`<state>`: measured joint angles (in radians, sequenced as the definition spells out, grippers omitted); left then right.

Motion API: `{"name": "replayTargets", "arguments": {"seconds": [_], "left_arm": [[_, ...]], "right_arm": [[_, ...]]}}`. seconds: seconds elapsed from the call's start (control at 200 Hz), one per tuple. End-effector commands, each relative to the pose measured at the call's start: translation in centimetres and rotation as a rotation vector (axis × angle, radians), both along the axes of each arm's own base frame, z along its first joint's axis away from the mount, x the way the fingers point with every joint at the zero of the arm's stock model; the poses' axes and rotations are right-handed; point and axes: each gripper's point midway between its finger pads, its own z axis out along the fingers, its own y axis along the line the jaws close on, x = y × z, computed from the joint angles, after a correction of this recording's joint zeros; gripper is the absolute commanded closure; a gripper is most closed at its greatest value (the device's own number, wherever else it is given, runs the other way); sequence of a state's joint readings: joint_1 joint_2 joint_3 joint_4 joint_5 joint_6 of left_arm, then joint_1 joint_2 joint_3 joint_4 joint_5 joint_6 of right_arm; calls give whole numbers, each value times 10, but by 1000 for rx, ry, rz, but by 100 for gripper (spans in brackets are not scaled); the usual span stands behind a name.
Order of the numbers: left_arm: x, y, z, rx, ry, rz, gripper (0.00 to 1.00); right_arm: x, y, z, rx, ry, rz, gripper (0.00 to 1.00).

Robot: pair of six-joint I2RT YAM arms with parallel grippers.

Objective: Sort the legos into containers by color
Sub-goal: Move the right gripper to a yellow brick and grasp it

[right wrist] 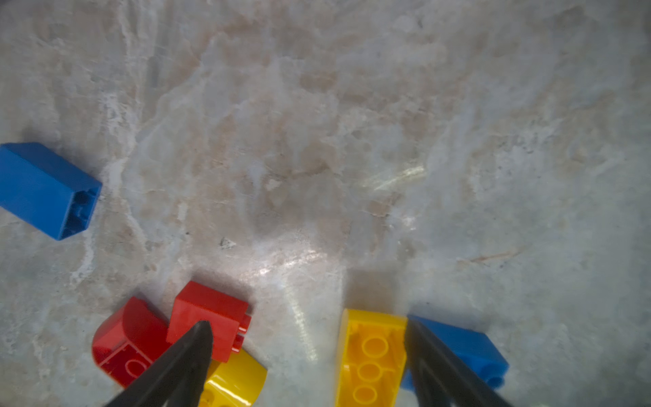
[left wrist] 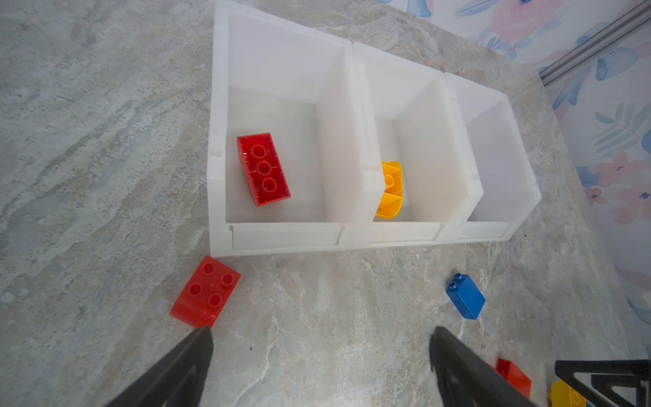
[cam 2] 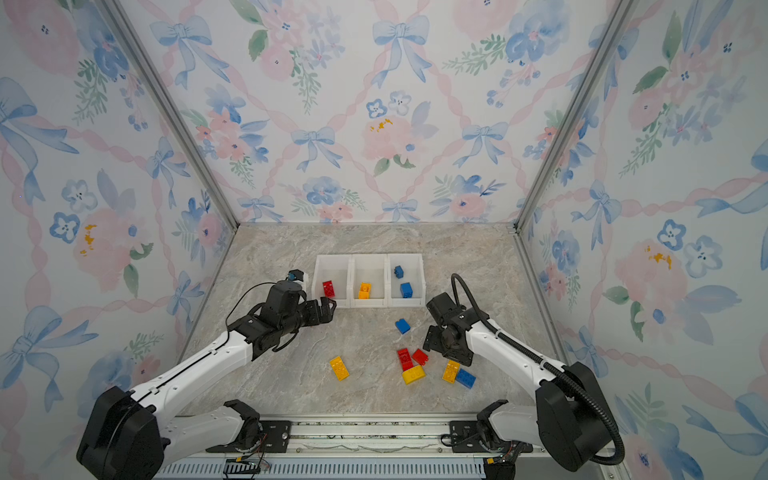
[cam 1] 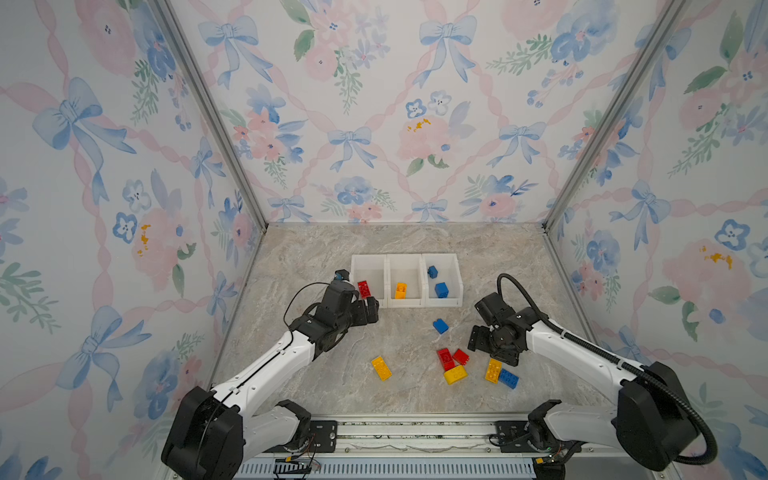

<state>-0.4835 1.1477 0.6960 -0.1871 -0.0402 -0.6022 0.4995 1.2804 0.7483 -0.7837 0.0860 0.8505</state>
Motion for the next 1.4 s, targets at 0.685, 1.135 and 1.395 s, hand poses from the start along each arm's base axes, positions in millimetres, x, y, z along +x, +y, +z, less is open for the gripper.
{"name": "replayTargets", "arguments": {"seconds": [0.685, 1.135, 1.395], "left_arm": [[4, 5, 3, 1, -12, -6, 2], [2, 9, 11, -13, -34, 7, 2], [-7, 13, -1, -12, -11, 12, 2]], "right_arm": [[-16, -11, -29, -51, 110, -46, 38], [-18, -7, -33, -78, 124, -12, 58], [-18, -7, -27, -82, 111, -2, 69]]}}
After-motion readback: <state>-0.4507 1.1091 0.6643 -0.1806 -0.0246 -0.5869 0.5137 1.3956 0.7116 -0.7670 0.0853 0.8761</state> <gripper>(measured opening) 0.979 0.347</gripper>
